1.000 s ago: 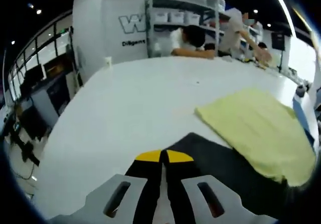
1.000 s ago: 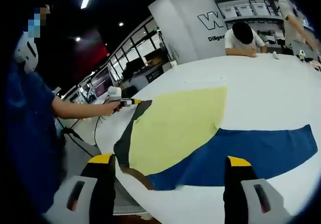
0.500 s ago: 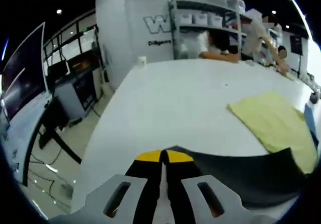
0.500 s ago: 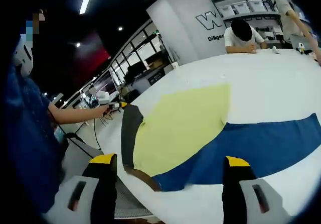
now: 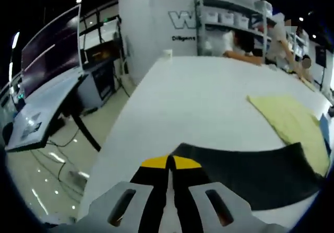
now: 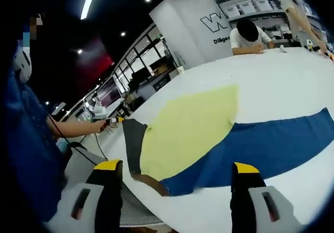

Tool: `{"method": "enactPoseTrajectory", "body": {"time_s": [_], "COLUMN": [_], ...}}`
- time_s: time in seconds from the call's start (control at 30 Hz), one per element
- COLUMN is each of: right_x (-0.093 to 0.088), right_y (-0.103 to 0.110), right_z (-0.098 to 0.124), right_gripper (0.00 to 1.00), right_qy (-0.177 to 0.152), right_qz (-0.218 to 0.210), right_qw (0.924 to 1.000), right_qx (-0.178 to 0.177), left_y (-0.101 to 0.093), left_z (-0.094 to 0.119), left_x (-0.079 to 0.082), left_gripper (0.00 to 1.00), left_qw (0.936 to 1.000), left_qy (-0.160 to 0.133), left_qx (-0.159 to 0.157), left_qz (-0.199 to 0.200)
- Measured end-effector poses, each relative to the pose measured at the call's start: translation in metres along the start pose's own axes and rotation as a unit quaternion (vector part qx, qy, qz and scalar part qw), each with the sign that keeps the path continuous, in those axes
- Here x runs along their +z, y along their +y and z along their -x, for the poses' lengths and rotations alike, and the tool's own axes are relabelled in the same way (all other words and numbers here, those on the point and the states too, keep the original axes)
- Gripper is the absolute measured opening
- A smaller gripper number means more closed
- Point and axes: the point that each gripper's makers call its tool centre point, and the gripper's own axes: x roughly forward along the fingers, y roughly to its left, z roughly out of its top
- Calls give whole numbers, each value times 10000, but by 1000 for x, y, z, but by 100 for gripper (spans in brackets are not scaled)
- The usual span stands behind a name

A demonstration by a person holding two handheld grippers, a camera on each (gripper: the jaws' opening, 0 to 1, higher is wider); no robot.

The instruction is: Fold the garment on the visible template until the final outline fits inside the template.

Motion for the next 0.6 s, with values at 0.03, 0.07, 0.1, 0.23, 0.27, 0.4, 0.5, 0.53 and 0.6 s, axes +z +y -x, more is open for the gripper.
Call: {"method": "enactPoseTrajectory", "body": {"time_s": [0.03,0.07,0.1,0.23,0.27,0.4,0.5,0.53,0.6], "right_x": [0,1,1,-4,-4,-11,-16,-17,-19], "right_y": [3,14,24,84,95,135,152,156,170], "right_z": [1,5,9,30,35,58,66,69,83], "right_gripper": [85,85,85,85,85,85,85,85,85], "right_qy": [-8,-4,0,52,50,217,282,310,380], "right_qz": [-4,-11,-19,30,-4,186,135,74,-33], "right_qw": [10000,9997,9992,9897,9869,9787,9723,9709,9639], "right_qx": [56,226,395,1431,1611,2035,2318,2373,2634], "left_y": [1,5,9,39,44,63,73,80,104], "left_z": [-1,-3,-6,-29,-34,-52,-67,-79,-105], "left_x": [-1,-2,-2,-3,-1,13,20,25,33], "left_gripper": [0,0,0,0,0,0,0,0,0], "left_qw": [10000,10000,9999,9991,9991,9989,9988,9985,9982], "left_qy": [14,26,39,213,215,190,212,229,245], "left_qx": [12,54,95,364,370,425,446,482,539], "left_qz": [-1,-12,-23,-44,40,59,-43,-86,-115]}}
